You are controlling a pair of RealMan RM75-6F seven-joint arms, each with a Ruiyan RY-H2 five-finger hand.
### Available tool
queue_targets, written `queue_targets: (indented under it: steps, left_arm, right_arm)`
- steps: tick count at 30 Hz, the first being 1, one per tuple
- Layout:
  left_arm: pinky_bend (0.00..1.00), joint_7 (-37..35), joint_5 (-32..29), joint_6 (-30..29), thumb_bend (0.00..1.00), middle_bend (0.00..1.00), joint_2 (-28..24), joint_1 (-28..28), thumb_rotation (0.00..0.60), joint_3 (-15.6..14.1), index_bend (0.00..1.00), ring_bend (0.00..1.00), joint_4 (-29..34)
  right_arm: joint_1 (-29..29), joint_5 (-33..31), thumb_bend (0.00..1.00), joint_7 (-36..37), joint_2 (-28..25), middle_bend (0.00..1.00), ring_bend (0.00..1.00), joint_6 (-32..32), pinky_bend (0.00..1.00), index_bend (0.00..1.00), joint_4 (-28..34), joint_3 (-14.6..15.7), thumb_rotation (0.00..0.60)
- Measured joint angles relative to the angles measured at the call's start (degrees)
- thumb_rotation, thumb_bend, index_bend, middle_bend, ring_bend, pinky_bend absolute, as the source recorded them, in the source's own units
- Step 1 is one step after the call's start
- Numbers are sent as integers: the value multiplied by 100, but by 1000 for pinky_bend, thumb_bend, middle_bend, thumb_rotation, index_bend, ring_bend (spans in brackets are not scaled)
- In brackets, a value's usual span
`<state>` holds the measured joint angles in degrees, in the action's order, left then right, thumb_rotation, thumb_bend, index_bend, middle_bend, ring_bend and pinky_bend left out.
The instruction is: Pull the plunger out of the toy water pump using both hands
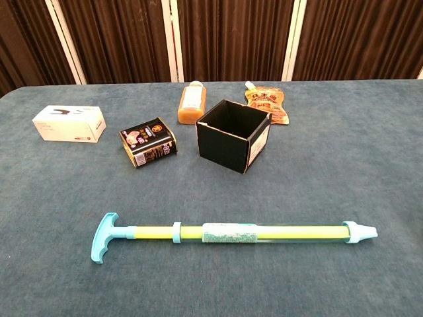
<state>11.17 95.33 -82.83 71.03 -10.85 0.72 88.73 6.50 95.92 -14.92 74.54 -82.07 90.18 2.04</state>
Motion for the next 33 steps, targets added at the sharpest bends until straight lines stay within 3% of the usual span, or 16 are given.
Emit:
queue_targets:
  steps: [8, 17, 33]
  left_arm:
    - [88, 137, -333, 484, 93, 22, 110, -291, 600, 212, 0, 29, 84]
    - [88, -37, -641, 894, 92, 17, 349, -700, 600, 501, 0, 30, -127]
    - [88, -37, -812, 972, 92, 16, 353, -791, 600, 480, 0, 29, -286]
  right_arm:
    - [95, 11, 212, -400, 648, 0, 0, -30, 0, 500, -240, -197, 600]
    - [272, -410, 214, -1066, 1387, 0, 0, 379, 0, 479, -333, -385, 600]
    - [496, -665, 226, -1946, 2395, 0, 0, 738, 0, 472, -511, -390, 600]
